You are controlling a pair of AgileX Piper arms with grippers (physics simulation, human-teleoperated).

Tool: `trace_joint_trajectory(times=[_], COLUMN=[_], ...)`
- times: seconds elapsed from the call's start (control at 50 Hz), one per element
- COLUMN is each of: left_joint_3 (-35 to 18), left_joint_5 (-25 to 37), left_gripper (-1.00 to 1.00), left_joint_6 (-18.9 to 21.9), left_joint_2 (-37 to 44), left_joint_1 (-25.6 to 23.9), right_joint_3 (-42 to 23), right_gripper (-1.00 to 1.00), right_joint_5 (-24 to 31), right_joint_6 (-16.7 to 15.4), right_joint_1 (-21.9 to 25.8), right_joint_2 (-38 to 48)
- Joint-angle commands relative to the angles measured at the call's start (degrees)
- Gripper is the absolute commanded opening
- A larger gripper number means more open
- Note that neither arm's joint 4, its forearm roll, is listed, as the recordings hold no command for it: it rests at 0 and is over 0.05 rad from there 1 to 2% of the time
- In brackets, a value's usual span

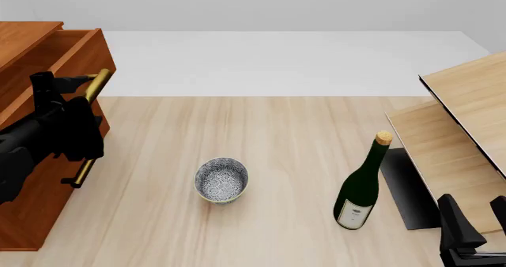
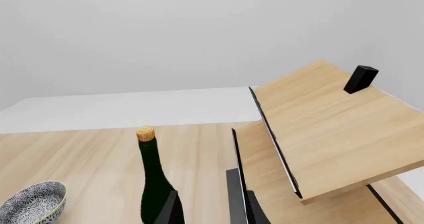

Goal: Close the bottom drawer of the cabinet and open the top drawer.

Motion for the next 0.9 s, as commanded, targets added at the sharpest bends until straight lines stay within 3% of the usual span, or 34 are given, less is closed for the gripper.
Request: trace_joint_trajectory(times=[0.02, 0.76, 0.9], left_joint_3=[1.08, 4.4, -2.95], left_joint_5=[0.78, 10.33, 18.66], left_gripper=[1.0, 1.0, 1.0], left_joint_6=[-0.65, -1.79, -8.57], left_joint_2=[-1.27, -16.48, -16.27], left_joint_1=[-0.6, -1.87, -5.02], right_joint_3=[0.0, -0.04, -0.03], right_gripper=[1.0, 1.0, 1.0], right_joint_5=[-0.2, -0.19, -0.22], right_joint_6=[0.11, 1.01, 1.24], right_joint_1=[-0.15, -0.36, -0.65], right_joint_2=[0.16, 0.18, 0.26])
